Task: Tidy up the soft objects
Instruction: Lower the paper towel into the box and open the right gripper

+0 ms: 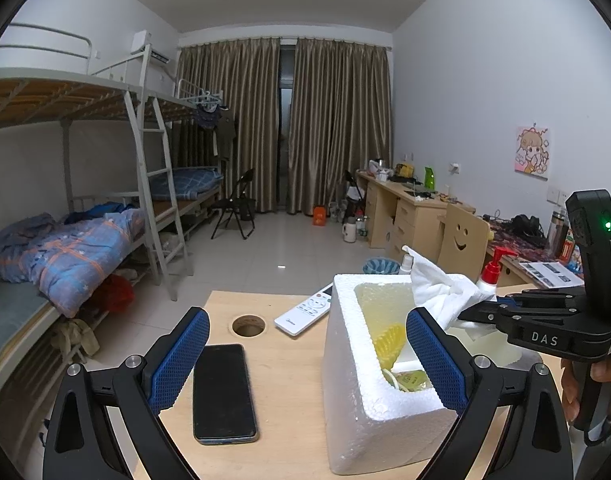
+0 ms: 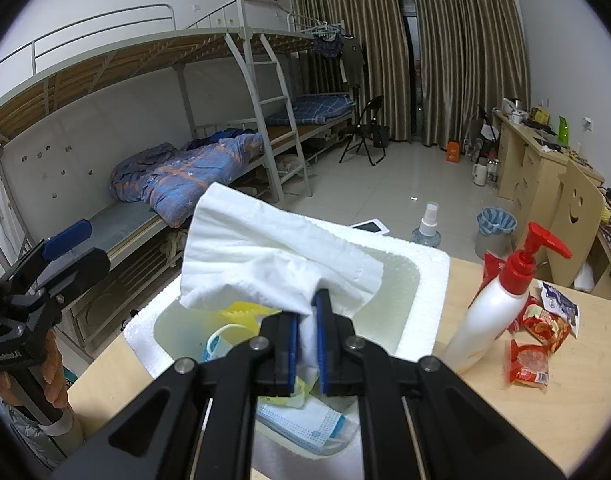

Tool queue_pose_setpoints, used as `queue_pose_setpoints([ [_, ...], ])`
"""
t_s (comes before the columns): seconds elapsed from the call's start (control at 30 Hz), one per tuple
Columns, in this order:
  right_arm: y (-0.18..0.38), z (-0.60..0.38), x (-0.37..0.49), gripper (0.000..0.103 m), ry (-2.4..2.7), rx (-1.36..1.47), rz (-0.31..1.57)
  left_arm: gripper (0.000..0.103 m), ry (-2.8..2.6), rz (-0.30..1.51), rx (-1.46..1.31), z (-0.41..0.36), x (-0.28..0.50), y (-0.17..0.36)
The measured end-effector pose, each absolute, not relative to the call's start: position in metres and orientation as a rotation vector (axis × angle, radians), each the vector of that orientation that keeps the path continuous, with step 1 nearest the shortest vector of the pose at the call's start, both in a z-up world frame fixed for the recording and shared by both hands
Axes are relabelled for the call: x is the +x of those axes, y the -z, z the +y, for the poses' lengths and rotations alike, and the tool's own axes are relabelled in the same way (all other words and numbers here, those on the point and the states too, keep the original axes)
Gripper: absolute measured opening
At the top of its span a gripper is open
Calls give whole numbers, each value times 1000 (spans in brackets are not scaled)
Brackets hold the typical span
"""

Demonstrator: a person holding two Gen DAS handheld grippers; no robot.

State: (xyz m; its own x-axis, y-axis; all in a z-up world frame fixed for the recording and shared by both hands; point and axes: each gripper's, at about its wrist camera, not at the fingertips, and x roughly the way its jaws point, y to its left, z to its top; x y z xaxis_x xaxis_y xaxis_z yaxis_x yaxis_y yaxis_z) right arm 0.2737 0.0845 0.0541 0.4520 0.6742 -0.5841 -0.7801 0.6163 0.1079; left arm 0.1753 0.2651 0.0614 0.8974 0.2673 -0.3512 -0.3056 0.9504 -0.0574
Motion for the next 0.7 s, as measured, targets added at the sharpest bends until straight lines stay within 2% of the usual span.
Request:
queue_pose_setpoints([
  [0.3, -55, 84, 277, 11, -907, -191, 642, 99, -307, 343, -113, 266, 170, -63],
  [0.6, -54, 83, 277, 19, -896, -192, 649, 99, -310, 336, -112, 263, 168, -66],
  [0.7, -53, 81, 277, 36, -890, -190, 649, 99, -311, 334, -114, 263, 168, -65],
])
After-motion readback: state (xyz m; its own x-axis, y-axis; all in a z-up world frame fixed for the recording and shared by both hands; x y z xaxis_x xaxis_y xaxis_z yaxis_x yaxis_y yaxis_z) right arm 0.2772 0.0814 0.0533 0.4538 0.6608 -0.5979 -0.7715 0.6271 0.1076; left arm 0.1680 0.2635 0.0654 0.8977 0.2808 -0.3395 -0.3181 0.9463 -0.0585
